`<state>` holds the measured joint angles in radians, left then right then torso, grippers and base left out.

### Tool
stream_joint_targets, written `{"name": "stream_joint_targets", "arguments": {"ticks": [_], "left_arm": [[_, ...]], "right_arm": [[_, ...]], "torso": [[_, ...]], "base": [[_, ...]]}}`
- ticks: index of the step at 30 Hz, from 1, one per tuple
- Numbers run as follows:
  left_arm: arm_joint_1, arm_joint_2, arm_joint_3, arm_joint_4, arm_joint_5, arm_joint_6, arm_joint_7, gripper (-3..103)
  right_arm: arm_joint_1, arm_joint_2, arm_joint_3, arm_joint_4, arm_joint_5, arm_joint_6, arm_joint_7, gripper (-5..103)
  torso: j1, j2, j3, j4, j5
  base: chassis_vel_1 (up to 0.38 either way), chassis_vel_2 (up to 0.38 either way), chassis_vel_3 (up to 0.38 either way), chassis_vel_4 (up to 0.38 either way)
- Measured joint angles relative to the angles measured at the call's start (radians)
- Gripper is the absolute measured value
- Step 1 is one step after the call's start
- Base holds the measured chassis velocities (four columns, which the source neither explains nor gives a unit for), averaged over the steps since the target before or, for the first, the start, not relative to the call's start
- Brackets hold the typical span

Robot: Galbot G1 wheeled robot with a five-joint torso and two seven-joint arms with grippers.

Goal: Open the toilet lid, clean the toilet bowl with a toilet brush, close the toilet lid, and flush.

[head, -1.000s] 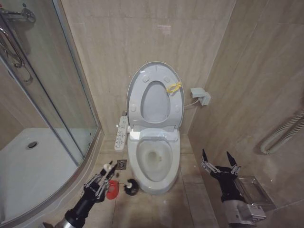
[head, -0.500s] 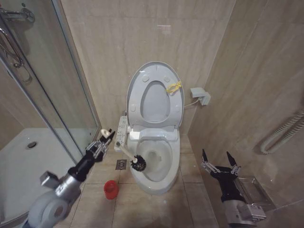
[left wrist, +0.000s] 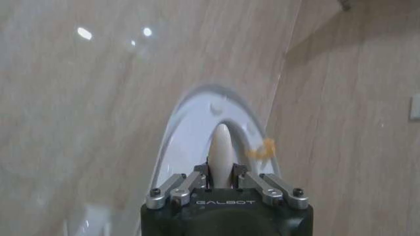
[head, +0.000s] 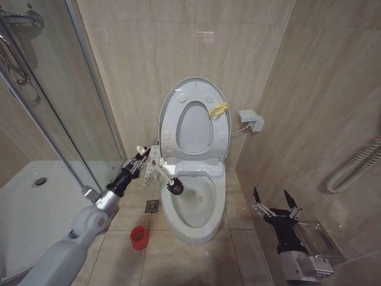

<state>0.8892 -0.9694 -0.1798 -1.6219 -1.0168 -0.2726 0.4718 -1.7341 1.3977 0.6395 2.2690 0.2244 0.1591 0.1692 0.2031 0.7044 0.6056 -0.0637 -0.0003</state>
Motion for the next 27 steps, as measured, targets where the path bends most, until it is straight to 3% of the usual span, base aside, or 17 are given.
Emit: {"name": "stream_joint_targets", "arguments": {"ticks": [5, 9, 12, 14, 17, 22, 27], "left_arm": [[-0.156, -0.103, 0.169, 0.223, 0.031, -0.055, 0.016, 22], [-0.213, -0.154, 0.218, 0.331, 0.057, -0.095, 0.021, 22], [-0.277, -0.223, 0.265, 0.495, 0.111, -0.142, 0.027, 22], [-0.286, -0.236, 0.272, 0.523, 0.122, -0.150, 0.028, 22], [-0.327, -0.290, 0.310, 0.674, 0.159, -0.193, 0.029, 22], [-0.346, -0.334, 0.330, 0.768, 0.200, -0.225, 0.034, 22], [-0.330, -0.381, 0.342, 0.802, 0.307, -0.253, 0.019, 22]], "right_arm": [[0.000, 0.000, 0.000, 0.000, 0.000, 0.000, 0.000, 100], [0.000, 0.000, 0.000, 0.000, 0.000, 0.000, 0.000, 100], [0.000, 0.000, 0.000, 0.000, 0.000, 0.000, 0.000, 100], [0.000, 0.000, 0.000, 0.000, 0.000, 0.000, 0.000, 100], [0.000, 0.000, 0.000, 0.000, 0.000, 0.000, 0.000, 100], [0.000, 0.000, 0.000, 0.000, 0.000, 0.000, 0.000, 100], [0.000, 0.000, 0.000, 0.000, 0.000, 0.000, 0.000, 100]], "torso": [[0.000, 0.000, 0.000, -0.0005, 0.0003], [0.000, 0.000, 0.000, -0.0004, 0.0007], [0.000, 0.000, 0.000, -0.0003, 0.0005], [0.000, 0.000, 0.000, -0.0002, 0.0007], [0.000, 0.000, 0.000, -0.0002, 0.0008], [0.000, 0.000, 0.000, -0.0005, 0.0004], [0.000, 0.000, 0.000, 0.0000, 0.0006]], "base": [[0.000, 0.000, 0.000, 0.000], [0.000, 0.000, 0.000, 0.000], [0.000, 0.000, 0.000, 0.000], [0.000, 0.000, 0.000, 0.000], [0.000, 0.000, 0.000, 0.000], [0.000, 0.000, 0.000, 0.000], [0.000, 0.000, 0.000, 0.000]]}}
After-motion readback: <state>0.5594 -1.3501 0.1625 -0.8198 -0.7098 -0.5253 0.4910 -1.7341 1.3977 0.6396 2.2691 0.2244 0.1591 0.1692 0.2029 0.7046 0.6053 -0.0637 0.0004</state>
